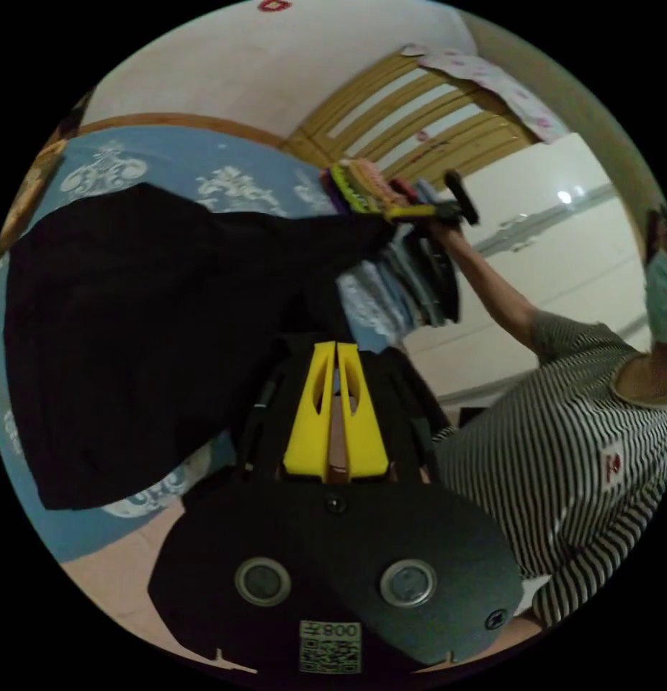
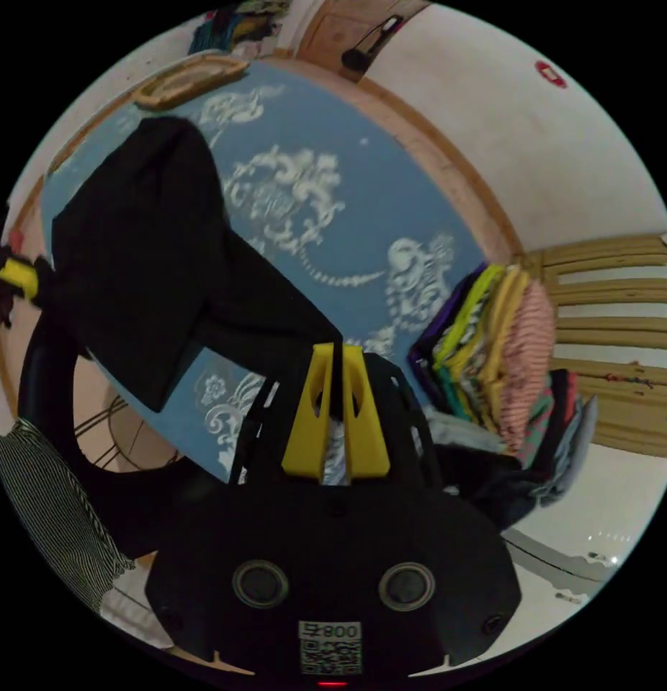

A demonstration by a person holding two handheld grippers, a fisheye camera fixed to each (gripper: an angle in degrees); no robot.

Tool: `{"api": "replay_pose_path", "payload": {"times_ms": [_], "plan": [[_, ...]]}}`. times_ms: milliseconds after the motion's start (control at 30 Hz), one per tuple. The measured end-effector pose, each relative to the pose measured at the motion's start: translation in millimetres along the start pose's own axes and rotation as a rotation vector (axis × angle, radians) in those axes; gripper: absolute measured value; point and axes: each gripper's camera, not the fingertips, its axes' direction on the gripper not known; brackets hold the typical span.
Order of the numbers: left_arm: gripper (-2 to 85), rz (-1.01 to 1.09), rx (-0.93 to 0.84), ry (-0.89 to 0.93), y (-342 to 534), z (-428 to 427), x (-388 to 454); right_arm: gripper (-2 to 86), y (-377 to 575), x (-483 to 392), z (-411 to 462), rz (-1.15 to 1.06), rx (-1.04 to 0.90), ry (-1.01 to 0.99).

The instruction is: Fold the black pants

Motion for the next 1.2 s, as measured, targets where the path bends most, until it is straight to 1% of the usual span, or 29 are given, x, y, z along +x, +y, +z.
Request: {"api": "replay_pose_path", "payload": {"times_ms": [67, 200, 267, 333, 400, 467, 533, 600, 667, 733, 767, 833, 900, 967, 1033, 1133, 1200], "plan": [[0.3, 0.080, 0.013, 0.104, -3.3, -4.1, 10.1, 2.1, -11.3, 41.1, -48.1, 0.042, 0.085, 0.088], [0.7, 0.215, 0.019, 0.294, -26.7, 7.2, 26.1, 2.1, -33.8, 94.3, -96.0, 0.096, 0.127, 0.171], [1.0, 0.211, 0.042, 0.326, -41.1, 19.2, 24.3, 1.9, -42.0, 119.6, -102.4, 0.153, 0.101, 0.138], [1.5, 0.177, 0.060, 0.314, -54.8, 33.4, 16.5, 1.9, -36.6, 129.8, -98.4, 0.208, 0.083, 0.102], [2.9, 0.112, 0.054, 0.379, -68.0, 48.3, -0.4, 2.4, -19.2, 130.3, -92.6, 0.219, 0.092, 0.040], [4.0, 0.073, 0.077, 0.445, -68.9, 45.9, -13.1, 3.4, 22.4, 120.3, -87.0, 0.202, 0.133, -0.025], [5.3, 0.068, 0.119, 0.423, -62.3, 31.4, -24.5, 4.3, 63.8, 110.3, -82.4, 0.186, 0.152, -0.076], [6.1, 0.007, 0.139, 0.382, -44.9, 8.7, -48.6, 5.2, 108.0, 103.6, -76.5, 0.210, 0.163, -0.144], [6.4, -0.078, 0.163, 0.354, -25.7, -9.7, -71.6, 6.3, 164.0, 98.6, -65.8, 0.276, 0.137, -0.308], [6.5, -0.168, 0.169, 0.284, -4.1, -27.4, -92.6, 6.8, 200.0, 95.3, -59.1, 0.332, 0.130, -0.445], [6.6, -0.224, 0.163, 0.218, 10.1, -39.1, -103.8, 6.9, 219.7, 92.7, -56.5, 0.363, 0.119, -0.491], [6.8, -0.286, 0.154, 0.134, 29.1, -56.1, -116.6, 7.2, 242.9, 88.7, -53.6, 0.406, 0.105, -0.500], [7.0, -0.355, 0.142, 0.011, 49.3, -77.8, -129.7, 7.8, 256.8, 83.7, -44.0, 0.416, 0.031, -0.483], [7.2, -0.417, 0.136, -0.048, 62.6, -93.3, -140.8, 8.4, 271.1, 81.3, -25.1, 0.441, -0.065, -0.567], [7.5, -0.475, 0.159, -0.087, 75.5, -109.6, -151.2, 8.6, 280.6, 80.7, -16.7, 0.465, -0.102, -0.601], [8.0, -0.588, 0.231, -0.148, 98.5, -138.8, -167.7, 8.6, 292.7, 78.0, -13.2, 0.480, -0.151, -0.585], [8.7, -0.737, 0.320, -0.208, 121.6, -163.8, -184.4, 8.6, 300.4, 78.1, -14.6, 0.500, -0.155, -0.603]]}}
